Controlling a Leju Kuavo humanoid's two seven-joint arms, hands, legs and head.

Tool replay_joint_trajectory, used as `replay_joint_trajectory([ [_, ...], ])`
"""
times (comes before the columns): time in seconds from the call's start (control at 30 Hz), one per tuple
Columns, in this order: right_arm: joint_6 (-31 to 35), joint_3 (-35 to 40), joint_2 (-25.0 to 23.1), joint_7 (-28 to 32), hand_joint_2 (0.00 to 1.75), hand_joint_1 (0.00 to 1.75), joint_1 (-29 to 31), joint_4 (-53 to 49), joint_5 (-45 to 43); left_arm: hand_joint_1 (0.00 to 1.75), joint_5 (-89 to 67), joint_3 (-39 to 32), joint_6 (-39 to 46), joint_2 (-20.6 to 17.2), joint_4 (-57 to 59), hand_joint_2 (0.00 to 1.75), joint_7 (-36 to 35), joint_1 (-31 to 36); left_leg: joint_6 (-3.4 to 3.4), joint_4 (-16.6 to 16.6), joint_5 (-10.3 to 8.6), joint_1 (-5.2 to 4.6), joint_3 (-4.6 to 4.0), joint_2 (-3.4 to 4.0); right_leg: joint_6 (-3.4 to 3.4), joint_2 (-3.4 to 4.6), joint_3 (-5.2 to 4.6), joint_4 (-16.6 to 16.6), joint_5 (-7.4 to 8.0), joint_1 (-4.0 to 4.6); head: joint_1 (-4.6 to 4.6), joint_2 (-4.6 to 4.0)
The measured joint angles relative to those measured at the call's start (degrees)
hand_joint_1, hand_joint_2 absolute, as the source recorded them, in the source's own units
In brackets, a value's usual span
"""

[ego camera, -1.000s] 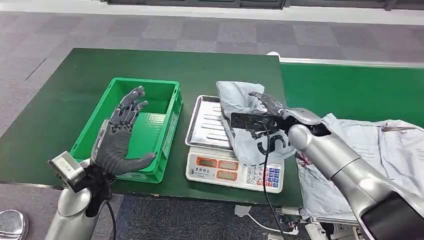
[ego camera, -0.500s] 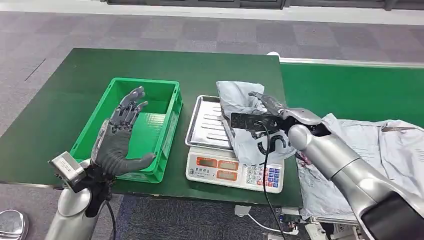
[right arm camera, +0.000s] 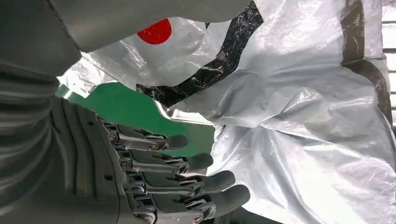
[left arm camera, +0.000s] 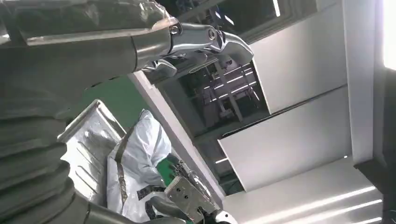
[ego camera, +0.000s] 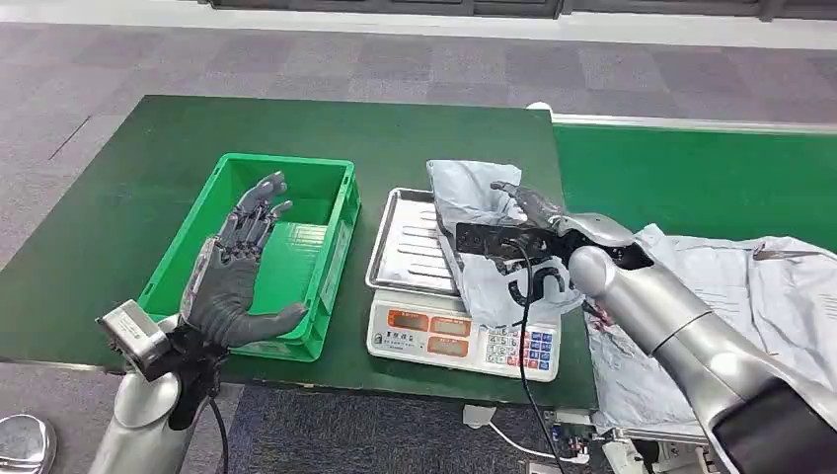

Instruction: Moved the parcel from conveyor to table for the left to box.

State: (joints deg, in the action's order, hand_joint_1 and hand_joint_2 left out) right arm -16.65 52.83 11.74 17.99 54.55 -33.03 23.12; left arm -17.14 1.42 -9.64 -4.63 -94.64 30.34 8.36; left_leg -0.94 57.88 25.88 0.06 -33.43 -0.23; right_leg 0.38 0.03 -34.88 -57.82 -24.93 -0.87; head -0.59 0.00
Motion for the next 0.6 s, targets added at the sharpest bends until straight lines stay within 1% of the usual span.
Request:
replay_joint_trajectory([
  [0.33,0.2,0.0,0.0,0.0,1.75,0.00,0.0,0.0,-0.2,0.00,0.0,0.0,0.0,0.0,0.0,1.75,0.0,0.0,0.00,0.0,0.00,0.00,0.00,0.00,0.00,0.00,0.00,0.0,0.00,0.00,0.00,0.00],
  [0.37,2.2,-0.2,0.1,0.5,1.75,0.00,-0.8,-0.3,-2.3,0.00,-0.2,0.0,0.2,0.0,0.0,1.75,-0.1,0.0,0.00,0.0,-0.01,0.01,0.14,0.00,0.00,0.00,-0.04,0.0,0.00,0.03,-0.02,0.00],
  [0.4,7.2,-1.7,1.6,0.1,1.75,0.00,-3.5,-3.4,-5.4,0.00,-1.0,0.0,0.2,0.0,-0.3,1.75,-0.4,-0.3,0.00,0.0,0.02,0.02,0.17,-0.07,-0.01,-0.08,0.19,0.1,-0.03,0.11,-0.04,0.00],
  [0.43,14.6,-4.4,3.7,-0.5,1.75,0.00,-8.2,-9.5,-7.2,0.00,-1.5,0.0,0.2,0.0,-1.1,1.75,-0.7,-1.0,0.06,0.0,0.07,0.13,0.19,-0.37,-0.01,-0.44,0.42,0.2,-0.16,0.25,0.02,0.00],
  [0.47,19.5,-7.3,5.2,-0.9,1.75,0.00,-12.3,-14.2,-6.6,0.00,-1.8,0.0,0.1,0.1,-1.8,1.75,-0.9,-1.7,0.07,0.0,0.08,0.24,0.11,-0.72,0.00,-0.79,0.51,0.2,-0.24,0.26,0.02,0.00],
  [0.5,22.6,-12.0,6.3,-1.5,1.75,0.00,-16.5,-18.7,-4.9,0.00,-2.0,0.0,-0.1,0.2,-2.5,1.75,-1.1,-2.4,0.07,0.0,0.08,0.22,-0.01,-0.93,0.01,-0.95,0.45,0.2,-0.27,0.23,0.02,0.00],
  [0.53,22.4,-18.8,6.5,-2.0,1.75,0.00,-19.6,-22.1,-3.1,0.00,-2.0,0.0,-0.4,0.2,-2.9,1.75,-1.2,-2.6,0.08,0.0,0.07,0.19,-0.14,-1.00,0.02,-1.04,0.35,0.2,-0.28,0.20,-0.02,0.00],
  [0.6,20.1,-29.0,6.6,-2.3,1.75,0.00,-23.2,-26.4,-1.0,0.00,-2.0,0.0,-0.4,0.3,-3.5,1.75,-1.2,-3.0,0.11,0.0,0.10,0.15,-0.24,-1.01,0.04,-1.05,0.31,0.2,-0.29,0.15,0.00,0.00],
])
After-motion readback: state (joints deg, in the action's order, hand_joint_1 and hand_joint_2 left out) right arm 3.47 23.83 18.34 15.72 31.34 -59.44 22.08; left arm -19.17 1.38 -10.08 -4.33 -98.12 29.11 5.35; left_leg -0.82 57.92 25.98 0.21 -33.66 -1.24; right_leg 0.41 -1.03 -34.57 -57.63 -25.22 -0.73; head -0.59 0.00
